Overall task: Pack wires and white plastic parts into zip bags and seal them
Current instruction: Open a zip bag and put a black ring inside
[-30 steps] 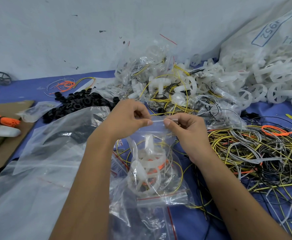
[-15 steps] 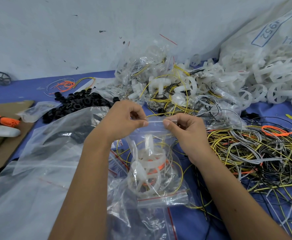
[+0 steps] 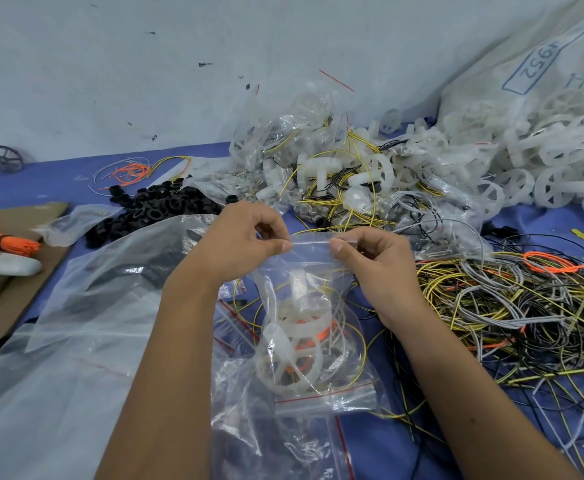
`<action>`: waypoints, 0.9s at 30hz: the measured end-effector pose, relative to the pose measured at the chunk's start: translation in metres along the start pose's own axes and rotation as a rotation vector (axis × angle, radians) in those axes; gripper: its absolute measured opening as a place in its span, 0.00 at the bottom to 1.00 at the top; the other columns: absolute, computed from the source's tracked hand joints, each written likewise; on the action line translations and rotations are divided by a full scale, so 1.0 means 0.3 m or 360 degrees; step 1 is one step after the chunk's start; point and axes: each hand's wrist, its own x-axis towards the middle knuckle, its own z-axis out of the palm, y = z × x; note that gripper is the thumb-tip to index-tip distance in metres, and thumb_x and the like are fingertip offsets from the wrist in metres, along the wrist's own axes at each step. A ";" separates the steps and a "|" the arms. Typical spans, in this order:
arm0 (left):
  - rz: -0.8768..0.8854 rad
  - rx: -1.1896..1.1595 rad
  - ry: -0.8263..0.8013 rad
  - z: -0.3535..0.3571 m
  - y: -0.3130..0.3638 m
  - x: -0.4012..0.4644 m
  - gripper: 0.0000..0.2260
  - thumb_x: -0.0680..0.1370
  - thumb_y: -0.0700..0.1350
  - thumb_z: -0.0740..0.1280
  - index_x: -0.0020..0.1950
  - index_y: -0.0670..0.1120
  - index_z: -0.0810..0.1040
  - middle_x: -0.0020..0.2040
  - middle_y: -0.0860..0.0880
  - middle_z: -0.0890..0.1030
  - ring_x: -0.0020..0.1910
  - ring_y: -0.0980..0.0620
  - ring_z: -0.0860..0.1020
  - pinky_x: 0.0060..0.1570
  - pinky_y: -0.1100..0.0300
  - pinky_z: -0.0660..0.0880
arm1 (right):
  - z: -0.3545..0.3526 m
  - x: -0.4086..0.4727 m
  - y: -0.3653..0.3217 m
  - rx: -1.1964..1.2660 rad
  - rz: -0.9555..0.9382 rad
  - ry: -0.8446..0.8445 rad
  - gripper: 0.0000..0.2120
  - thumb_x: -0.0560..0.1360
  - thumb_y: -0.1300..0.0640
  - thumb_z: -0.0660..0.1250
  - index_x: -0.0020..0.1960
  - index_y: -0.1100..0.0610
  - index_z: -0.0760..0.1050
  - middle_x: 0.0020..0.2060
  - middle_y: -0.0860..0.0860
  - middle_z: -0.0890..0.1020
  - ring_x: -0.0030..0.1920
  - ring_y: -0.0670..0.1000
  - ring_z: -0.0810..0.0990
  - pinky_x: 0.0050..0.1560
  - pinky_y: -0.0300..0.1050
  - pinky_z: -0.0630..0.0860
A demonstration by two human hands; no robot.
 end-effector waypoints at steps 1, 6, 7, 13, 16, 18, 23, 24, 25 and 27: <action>-0.0002 -0.0013 0.0001 0.000 -0.002 0.001 0.09 0.73 0.38 0.78 0.38 0.50 0.84 0.36 0.53 0.83 0.38 0.56 0.79 0.46 0.59 0.78 | -0.001 0.000 -0.001 0.0005 0.0007 0.0011 0.04 0.76 0.58 0.74 0.43 0.52 0.86 0.41 0.67 0.81 0.39 0.54 0.76 0.43 0.53 0.75; -0.0049 -0.0124 0.0018 -0.007 -0.023 0.000 0.04 0.74 0.38 0.78 0.40 0.45 0.86 0.38 0.46 0.85 0.38 0.52 0.80 0.47 0.50 0.80 | -0.008 -0.002 -0.006 -0.0014 0.0023 0.0057 0.05 0.76 0.58 0.75 0.43 0.50 0.86 0.42 0.64 0.83 0.41 0.55 0.79 0.45 0.62 0.80; -0.0047 -0.0128 0.0025 -0.009 -0.026 -0.002 0.04 0.74 0.37 0.78 0.41 0.44 0.86 0.38 0.44 0.85 0.38 0.50 0.80 0.48 0.48 0.80 | -0.007 -0.002 -0.007 -0.0015 0.0026 0.0056 0.05 0.76 0.58 0.75 0.43 0.51 0.86 0.43 0.64 0.83 0.41 0.55 0.79 0.45 0.63 0.80; 0.0001 -0.0097 0.0036 -0.009 -0.026 -0.005 0.10 0.74 0.37 0.77 0.37 0.51 0.84 0.37 0.50 0.83 0.38 0.55 0.79 0.45 0.57 0.77 | -0.008 -0.002 -0.007 0.0001 0.0051 0.0064 0.03 0.76 0.58 0.74 0.44 0.53 0.86 0.43 0.65 0.84 0.42 0.56 0.79 0.47 0.65 0.79; -0.0047 -0.0150 0.0043 -0.010 -0.031 -0.003 0.07 0.74 0.39 0.78 0.38 0.49 0.85 0.36 0.51 0.84 0.36 0.56 0.79 0.43 0.59 0.76 | -0.012 -0.002 -0.008 0.0003 0.0050 0.0074 0.03 0.76 0.58 0.74 0.44 0.53 0.86 0.43 0.66 0.83 0.42 0.56 0.79 0.47 0.66 0.79; -0.0106 -0.0180 0.0018 -0.017 -0.039 -0.008 0.06 0.74 0.40 0.78 0.39 0.48 0.86 0.35 0.48 0.84 0.34 0.56 0.77 0.41 0.58 0.75 | -0.010 -0.003 -0.008 0.0005 0.0047 0.0084 0.04 0.76 0.59 0.74 0.44 0.51 0.86 0.43 0.66 0.83 0.42 0.56 0.79 0.47 0.66 0.79; -0.0141 -0.0179 0.0009 -0.025 -0.042 -0.019 0.08 0.75 0.38 0.76 0.38 0.48 0.85 0.37 0.45 0.84 0.37 0.51 0.79 0.46 0.52 0.78 | -0.007 -0.002 -0.008 -0.0015 0.0027 0.0068 0.06 0.76 0.58 0.75 0.43 0.48 0.86 0.44 0.65 0.83 0.42 0.55 0.79 0.47 0.65 0.79; -0.0131 -0.0168 0.0009 -0.024 -0.037 -0.019 0.08 0.75 0.38 0.76 0.38 0.49 0.84 0.36 0.45 0.83 0.37 0.52 0.79 0.45 0.51 0.78 | -0.008 -0.002 -0.006 -0.0013 0.0031 0.0072 0.05 0.76 0.57 0.75 0.43 0.48 0.86 0.44 0.65 0.83 0.42 0.56 0.79 0.47 0.65 0.79; -0.0125 -0.0168 0.0010 -0.022 -0.033 -0.018 0.08 0.75 0.38 0.76 0.38 0.48 0.84 0.36 0.45 0.84 0.37 0.52 0.79 0.45 0.51 0.78 | -0.008 -0.001 -0.005 -0.0010 0.0037 0.0081 0.05 0.76 0.57 0.75 0.43 0.49 0.86 0.43 0.64 0.83 0.42 0.56 0.79 0.47 0.65 0.79; -0.0130 -0.0193 0.0035 -0.022 -0.027 -0.016 0.06 0.75 0.39 0.77 0.39 0.47 0.85 0.38 0.42 0.84 0.37 0.50 0.79 0.45 0.49 0.79 | -0.011 0.001 -0.002 -0.0001 0.0060 0.0106 0.04 0.76 0.57 0.75 0.44 0.49 0.86 0.42 0.63 0.84 0.42 0.56 0.79 0.47 0.65 0.80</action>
